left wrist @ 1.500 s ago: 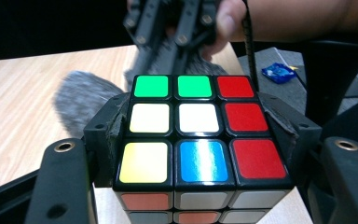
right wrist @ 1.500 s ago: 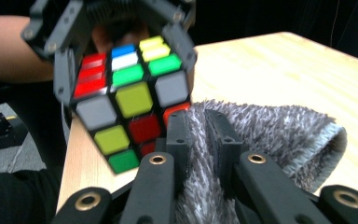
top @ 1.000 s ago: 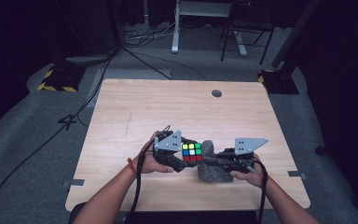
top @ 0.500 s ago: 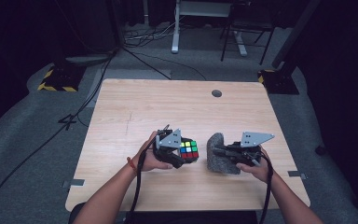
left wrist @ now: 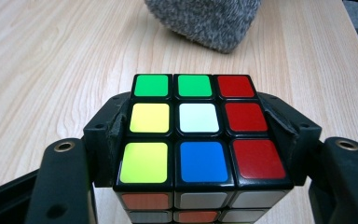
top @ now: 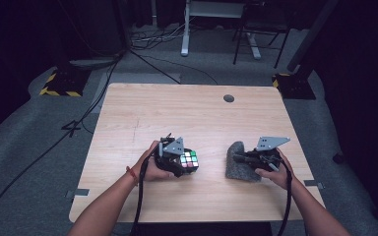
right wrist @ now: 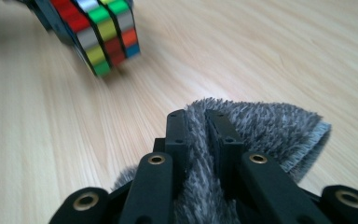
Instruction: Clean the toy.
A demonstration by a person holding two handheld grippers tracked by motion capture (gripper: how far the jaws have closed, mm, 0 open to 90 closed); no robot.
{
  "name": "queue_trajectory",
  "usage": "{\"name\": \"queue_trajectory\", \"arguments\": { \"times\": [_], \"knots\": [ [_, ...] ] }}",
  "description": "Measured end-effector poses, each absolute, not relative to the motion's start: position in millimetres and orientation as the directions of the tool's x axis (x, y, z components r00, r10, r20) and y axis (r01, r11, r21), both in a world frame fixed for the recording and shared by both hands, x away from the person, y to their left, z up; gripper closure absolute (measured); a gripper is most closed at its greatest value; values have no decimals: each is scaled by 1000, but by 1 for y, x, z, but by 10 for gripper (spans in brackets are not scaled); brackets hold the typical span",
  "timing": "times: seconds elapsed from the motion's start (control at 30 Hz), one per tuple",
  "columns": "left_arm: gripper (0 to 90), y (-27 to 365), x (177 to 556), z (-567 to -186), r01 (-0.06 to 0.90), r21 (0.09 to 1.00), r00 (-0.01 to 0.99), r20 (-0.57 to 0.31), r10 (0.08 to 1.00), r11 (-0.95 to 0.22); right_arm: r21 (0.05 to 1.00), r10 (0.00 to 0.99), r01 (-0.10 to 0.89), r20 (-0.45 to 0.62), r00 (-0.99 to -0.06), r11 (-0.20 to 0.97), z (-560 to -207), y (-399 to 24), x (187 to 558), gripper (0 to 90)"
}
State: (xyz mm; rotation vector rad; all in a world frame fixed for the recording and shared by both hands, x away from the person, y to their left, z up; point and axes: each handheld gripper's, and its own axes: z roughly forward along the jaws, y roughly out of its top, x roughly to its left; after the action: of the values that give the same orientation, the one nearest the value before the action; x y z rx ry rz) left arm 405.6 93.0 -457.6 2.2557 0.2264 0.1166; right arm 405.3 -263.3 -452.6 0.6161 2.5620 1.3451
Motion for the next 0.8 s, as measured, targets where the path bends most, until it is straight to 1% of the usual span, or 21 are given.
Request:
{"name": "queue_trajectory", "arguments": {
  "times": [0.03,0.1,0.3,0.33,0.5,0.6,0.73,0.8],
  "knots": [
    [335,93,405,-459,119,761,980,15,201,-638,816,441,279,33,-897,507,-453,-266,405,802],
    [335,94,403,-463,130,752,981,-2,196,-646,808,449,291,36,-893,512,-457,-271,403,800],
    [335,96,399,-468,134,730,982,-9,187,-670,792,468,316,44,-882,521,-468,-284,398,789],
    [335,97,398,-469,135,731,981,-6,193,-669,793,469,317,45,-882,520,-469,-285,398,787],
    [333,108,398,-475,178,738,976,-47,213,-651,783,480,327,42,-876,529,-475,-293,394,773],
    [331,111,396,-476,183,736,975,-48,219,-651,780,486,331,39,-873,531,-479,-294,393,766],
    [316,113,393,-478,192,732,972,-50,229,-654,772,490,335,35,-871,540,-484,-294,391,746],
    [304,112,392,-481,193,714,973,-49,227,-673,763,498,336,22,-867,552,-485,-293,391,717]
  ]
}}
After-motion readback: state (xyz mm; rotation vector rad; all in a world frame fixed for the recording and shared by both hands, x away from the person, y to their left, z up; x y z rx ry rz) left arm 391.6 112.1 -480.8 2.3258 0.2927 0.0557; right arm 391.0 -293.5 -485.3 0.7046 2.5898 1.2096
